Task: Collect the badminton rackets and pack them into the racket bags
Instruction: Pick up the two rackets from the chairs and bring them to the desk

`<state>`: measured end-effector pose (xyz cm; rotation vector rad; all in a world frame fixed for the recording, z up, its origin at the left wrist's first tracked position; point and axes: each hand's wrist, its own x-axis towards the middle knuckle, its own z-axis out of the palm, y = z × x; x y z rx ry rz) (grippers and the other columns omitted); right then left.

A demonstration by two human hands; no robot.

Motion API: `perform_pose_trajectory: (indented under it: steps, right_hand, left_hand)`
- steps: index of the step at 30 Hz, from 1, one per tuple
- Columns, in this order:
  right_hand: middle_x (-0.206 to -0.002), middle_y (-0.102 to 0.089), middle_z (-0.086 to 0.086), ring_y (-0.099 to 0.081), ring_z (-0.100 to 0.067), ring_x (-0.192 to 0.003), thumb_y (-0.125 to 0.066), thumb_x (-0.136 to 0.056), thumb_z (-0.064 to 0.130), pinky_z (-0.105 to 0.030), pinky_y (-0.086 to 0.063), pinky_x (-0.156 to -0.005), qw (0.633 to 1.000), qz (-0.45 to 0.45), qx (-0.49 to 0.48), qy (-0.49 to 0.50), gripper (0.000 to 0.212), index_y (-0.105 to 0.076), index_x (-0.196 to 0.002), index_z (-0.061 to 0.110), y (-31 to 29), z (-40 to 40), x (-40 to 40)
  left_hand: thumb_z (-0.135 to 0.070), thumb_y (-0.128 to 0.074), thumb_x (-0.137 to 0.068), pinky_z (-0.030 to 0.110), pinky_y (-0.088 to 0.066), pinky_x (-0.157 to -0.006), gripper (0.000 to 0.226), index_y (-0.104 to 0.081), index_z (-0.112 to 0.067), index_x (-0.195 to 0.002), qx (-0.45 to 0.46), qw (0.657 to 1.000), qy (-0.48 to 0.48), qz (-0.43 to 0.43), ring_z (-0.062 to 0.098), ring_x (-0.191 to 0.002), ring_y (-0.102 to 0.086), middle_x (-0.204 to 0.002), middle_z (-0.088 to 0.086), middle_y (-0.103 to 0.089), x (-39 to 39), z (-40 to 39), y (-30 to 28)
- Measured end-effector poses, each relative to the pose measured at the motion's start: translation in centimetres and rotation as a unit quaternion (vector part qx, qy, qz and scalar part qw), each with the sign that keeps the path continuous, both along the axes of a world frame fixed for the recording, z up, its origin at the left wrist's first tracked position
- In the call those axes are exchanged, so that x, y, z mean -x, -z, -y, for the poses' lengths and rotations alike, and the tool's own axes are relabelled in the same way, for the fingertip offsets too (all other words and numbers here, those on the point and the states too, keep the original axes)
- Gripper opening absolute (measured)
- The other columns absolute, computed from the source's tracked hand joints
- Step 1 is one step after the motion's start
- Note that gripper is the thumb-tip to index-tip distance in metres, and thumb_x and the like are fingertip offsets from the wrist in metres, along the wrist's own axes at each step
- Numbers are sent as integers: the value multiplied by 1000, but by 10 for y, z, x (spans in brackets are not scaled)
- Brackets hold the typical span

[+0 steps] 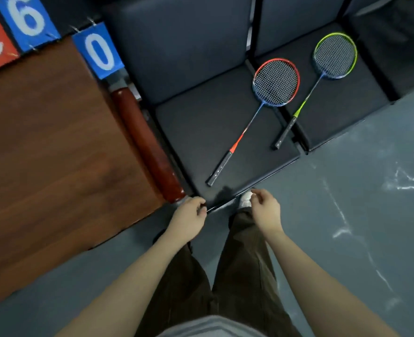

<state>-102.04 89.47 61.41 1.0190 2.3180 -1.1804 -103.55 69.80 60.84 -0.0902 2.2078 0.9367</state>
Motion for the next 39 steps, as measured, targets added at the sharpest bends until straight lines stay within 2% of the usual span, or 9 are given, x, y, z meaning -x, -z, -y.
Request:
perform_pose_trajectory:
  steps: [5, 11, 14, 17, 21, 27, 31, 34, 39]
  right_hand:
    - [-117, -62, -9, -56, -25, -107, -45, -93, 15, -32, -43, -90, 999, 7, -1, -32, 29, -58, -119, 11, 43, -81, 72]
    - [-117, -58, -12, -57, -25, -101, -47, -94, 19, -32, -44, -88, 994, 2, -33, -104, 30, -56, -122, 11, 124, -164, 148]
    - [-113, -53, -12, -56, -33, -100, -50, -93, 25, -45, -42, -96, 991, -8, -88, -102, 35, -51, -126, 16, 177, -198, 176]
    - [-119, -47, -14, -50, -36, -107, -54, -91, 29, -47, -36, -101, 988, -20, -138, -67, 44, -45, -133, 21, 220, -223, 192]
    - [-124, -43, -13, -43, -32, -115, -58, -88, 39, -43, -25, -103, 986, -30, -160, -45, 57, -37, -140, 26, 254, -240, 200]
    - [-132, -45, -9, -41, -27, -122, -59, -80, 59, -43, -19, -104, 982, -26, -184, -26, 83, -20, -146, 29, 283, -239, 226]
    - [-128, -46, -11, -49, -27, -106, -59, -87, 36, -40, -22, -98, 983, -36, -180, -11, 73, -19, -147, 25, 287, -235, 233]
    - [-127, -44, -11, -39, -21, -86, -54, -89, 26, -37, -22, -99, 986, -47, -157, 20, 68, -19, -147, 25, 269, -234, 233]
    - [-126, -47, -9, -42, -31, -111, -53, -89, 24, -22, -13, -86, 985, -107, -122, 61, 67, -20, -147, 25, 217, -231, 219]
  left_hand:
    - [-30, -48, -92, 40, -39, -98, 37, -51, -17, -127, 69, 997, 8, -28, 28, -113, -49, -122, 9, -53, 68, -85, 55]
    - [-43, -46, -91, 41, -31, -100, 56, -27, -29, -142, 155, 984, 80, -43, 31, -122, -38, -139, 5, -38, 139, -153, 139]
    - [-47, -45, -91, 42, -28, -103, 65, -14, -33, -146, 179, 976, 116, -32, 31, -127, -34, -146, 7, -28, 166, -172, 190]
    - [-45, -51, -89, 41, -33, -97, 71, -11, -31, -146, 215, 964, 148, -52, 31, -116, -42, -133, 10, -38, 176, -184, 231]
    - [-19, -67, -81, 41, -43, -82, 70, -30, -24, -141, 188, 959, 133, -165, 28, -91, -53, -102, 8, -52, 171, -189, 259]
    - [-15, -67, -83, 38, -49, -71, 62, -38, -20, -138, 65, 959, 116, -252, 20, -75, -52, -90, 6, -50, 168, -194, 263]
    - [-26, -55, -89, 38, -54, -66, 50, -40, -21, -137, 40, 965, 76, -248, 19, -72, -53, -94, 4, -49, 176, -200, 245]
    - [-33, -47, -88, 41, -54, -65, 49, -46, -17, -134, 43, 962, 68, -260, 19, -72, -55, -93, 5, -51, 183, -200, 226]
    - [-33, -53, -84, 43, -53, -67, 45, -53, -19, -127, 54, 961, 35, -269, 22, -74, -57, -92, 2, -54, 176, -203, 184]
